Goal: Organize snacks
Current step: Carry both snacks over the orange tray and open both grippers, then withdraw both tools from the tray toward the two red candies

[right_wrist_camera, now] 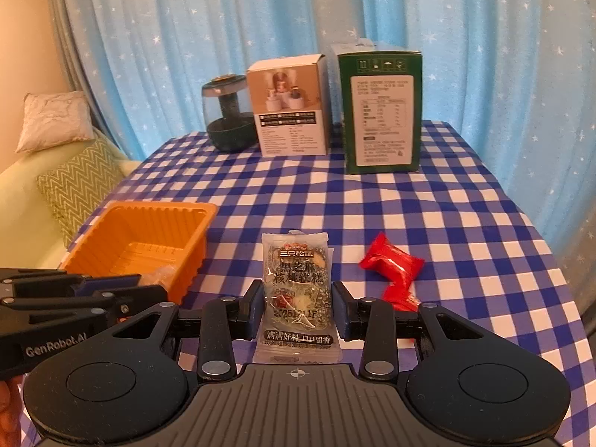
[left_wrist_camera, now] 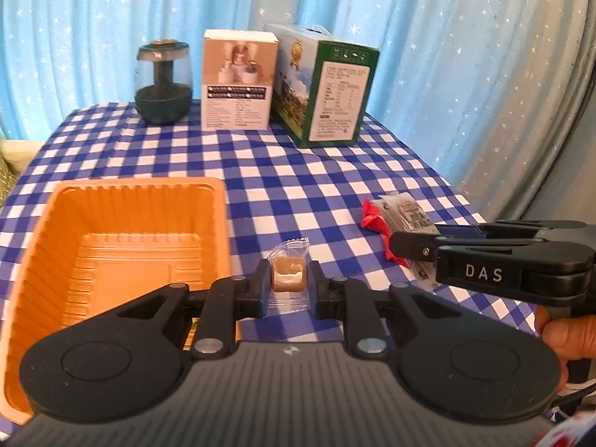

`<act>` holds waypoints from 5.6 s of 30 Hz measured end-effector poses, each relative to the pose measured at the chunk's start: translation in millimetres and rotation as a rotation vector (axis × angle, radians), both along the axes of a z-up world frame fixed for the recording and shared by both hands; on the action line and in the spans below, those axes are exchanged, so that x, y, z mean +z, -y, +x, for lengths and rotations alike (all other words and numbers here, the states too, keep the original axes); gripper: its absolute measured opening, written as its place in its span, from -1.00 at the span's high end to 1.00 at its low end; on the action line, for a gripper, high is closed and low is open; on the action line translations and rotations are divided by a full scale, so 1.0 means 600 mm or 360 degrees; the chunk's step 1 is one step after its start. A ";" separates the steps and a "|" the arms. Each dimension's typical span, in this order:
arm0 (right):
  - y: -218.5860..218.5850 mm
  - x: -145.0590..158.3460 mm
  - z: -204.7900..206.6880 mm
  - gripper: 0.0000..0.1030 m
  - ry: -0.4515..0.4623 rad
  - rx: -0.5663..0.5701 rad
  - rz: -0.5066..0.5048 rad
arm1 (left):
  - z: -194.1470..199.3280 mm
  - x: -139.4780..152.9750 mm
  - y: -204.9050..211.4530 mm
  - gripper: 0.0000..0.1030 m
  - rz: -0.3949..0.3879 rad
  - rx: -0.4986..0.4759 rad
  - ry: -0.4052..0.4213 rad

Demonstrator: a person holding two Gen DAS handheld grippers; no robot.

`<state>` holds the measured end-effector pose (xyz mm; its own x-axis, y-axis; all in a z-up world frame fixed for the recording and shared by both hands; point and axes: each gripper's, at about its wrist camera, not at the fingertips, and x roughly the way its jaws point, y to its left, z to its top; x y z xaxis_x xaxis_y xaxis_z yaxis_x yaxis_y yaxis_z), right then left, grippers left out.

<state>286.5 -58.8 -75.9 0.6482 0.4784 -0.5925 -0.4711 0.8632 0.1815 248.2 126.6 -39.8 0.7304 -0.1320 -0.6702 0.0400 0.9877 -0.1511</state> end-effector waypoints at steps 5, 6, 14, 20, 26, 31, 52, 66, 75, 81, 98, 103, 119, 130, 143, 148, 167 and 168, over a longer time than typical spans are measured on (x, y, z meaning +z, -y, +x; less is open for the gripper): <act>-0.020 0.003 -0.003 0.25 0.0010 0.0038 0.0010 | -0.009 0.009 -0.035 0.65 0.0021 0.0072 0.0014; -0.024 0.003 -0.005 0.25 0.0014 0.0047 0.0010 | -0.009 0.010 -0.042 0.65 0.0024 0.0087 0.0015; -0.080 0.003 -0.019 0.25 0.0032 0.0182 0.0008 | -0.028 0.012 -0.099 0.65 0.0061 0.0205 -0.0010; -0.131 0.000 -0.033 0.25 0.0033 0.0283 0.0013 | -0.036 0.003 -0.127 0.65 0.0082 0.0257 -0.0043; -0.173 -0.010 -0.041 0.25 0.0043 0.0361 -0.0021 | -0.041 0.000 -0.147 0.65 0.0092 0.0295 -0.0060; -0.198 -0.020 -0.047 0.25 0.0038 0.0408 -0.0047 | -0.042 -0.001 -0.171 0.65 0.0077 0.0346 -0.0083; -0.288 -0.050 0.012 0.25 0.0027 0.0525 -0.0073 | 0.016 -0.027 -0.255 0.65 -0.0006 0.0446 -0.0096; -0.303 -0.068 0.048 0.25 0.0013 0.0547 -0.0105 | 0.051 -0.055 -0.267 0.65 0.0007 0.0471 -0.0143; -0.301 -0.069 0.051 0.25 0.0000 0.0545 -0.0102 | 0.057 -0.061 -0.262 0.61 0.0011 0.0463 -0.0150; -0.300 -0.069 0.053 0.25 -0.0007 0.0544 -0.0092 | 0.051 -0.053 -0.270 0.41 0.0033 0.0492 -0.0129; -0.289 -0.055 0.056 -0.12 -0.0005 0.0565 0.0120 | 0.035 -0.036 -0.285 0.40 0.0018 0.0593 -0.0079; -0.277 -0.052 0.061 -0.12 0.0000 0.0527 0.0108 | 0.035 -0.035 -0.281 0.40 0.0017 0.0584 -0.0077; -0.210 -0.026 0.046 -0.12 0.0107 0.0378 0.0028 | 0.049 -0.013 -0.204 0.20 -0.0008 0.0401 -0.0009; -0.091 -0.018 0.050 -0.13 0.0157 0.0193 -0.0016 | 0.061 0.003 -0.112 0.04 0.0021 0.0219 0.0046; 0.089 -0.019 0.058 -0.13 0.0089 -0.0087 -0.0007 | 0.087 0.007 0.012 -0.10 -0.0005 0.0005 0.0059; 0.138 -0.021 0.054 -0.13 0.0071 -0.0150 0.0005 | 0.093 0.001 0.062 -0.19 -0.0018 -0.0064 0.0052; 0.187 -0.090 0.102 -0.13 -0.0051 -0.0041 -0.0081 | 0.112 -0.074 0.128 -0.60 0.0045 -0.0128 -0.0113; 0.187 -0.095 0.105 -0.13 -0.0048 -0.0028 -0.0088 | 0.114 -0.077 0.127 -0.60 0.0049 -0.0125 -0.0116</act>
<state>349.3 -170.8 -132.7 0.6374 0.4330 -0.6373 -0.4509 0.8804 0.1472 316.7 50.2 -85.8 0.6676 -0.1655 -0.7259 0.1077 0.9862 -0.1258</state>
